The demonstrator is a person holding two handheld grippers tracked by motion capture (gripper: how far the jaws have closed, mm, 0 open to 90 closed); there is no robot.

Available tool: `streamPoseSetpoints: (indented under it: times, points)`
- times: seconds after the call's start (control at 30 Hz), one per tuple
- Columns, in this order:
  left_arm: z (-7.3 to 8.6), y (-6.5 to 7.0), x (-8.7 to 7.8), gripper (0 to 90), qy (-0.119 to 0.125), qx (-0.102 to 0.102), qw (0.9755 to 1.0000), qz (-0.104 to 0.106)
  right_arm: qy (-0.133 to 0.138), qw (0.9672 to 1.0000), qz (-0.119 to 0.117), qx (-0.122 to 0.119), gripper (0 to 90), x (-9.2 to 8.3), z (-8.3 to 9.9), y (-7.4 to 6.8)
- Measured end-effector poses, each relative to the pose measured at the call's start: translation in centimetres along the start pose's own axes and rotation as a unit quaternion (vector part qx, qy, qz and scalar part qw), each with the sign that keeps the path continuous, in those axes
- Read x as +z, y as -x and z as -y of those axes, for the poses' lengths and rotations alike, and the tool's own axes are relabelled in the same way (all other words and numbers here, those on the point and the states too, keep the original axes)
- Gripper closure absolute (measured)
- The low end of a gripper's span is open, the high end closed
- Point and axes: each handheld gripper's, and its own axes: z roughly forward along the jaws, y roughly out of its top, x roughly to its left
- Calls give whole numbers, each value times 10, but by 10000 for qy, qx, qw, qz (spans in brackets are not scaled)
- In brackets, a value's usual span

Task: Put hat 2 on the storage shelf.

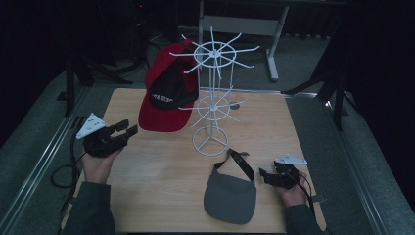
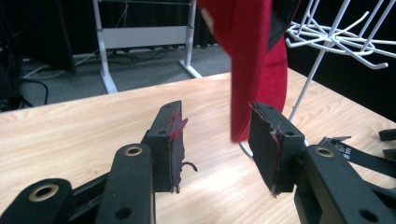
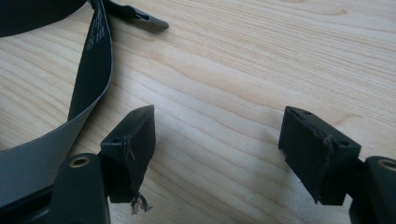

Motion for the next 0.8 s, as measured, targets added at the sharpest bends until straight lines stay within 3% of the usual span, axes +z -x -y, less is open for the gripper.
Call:
streamPoseSetpoints:
  times: [0.33,0.6,0.8]
  points:
    - [13,-3,-1,558,-140,-87,9998,-150,-34,10000,63,55,281,1,-2,-2]
    - [26,-7,1,558,-267,-245,9991,-228,-247,9996,74,75,402,0,-8,-6]
    - [37,-10,2,557,-376,-344,9983,-299,-350,9993,-87,63,497,-3,-19,-12]
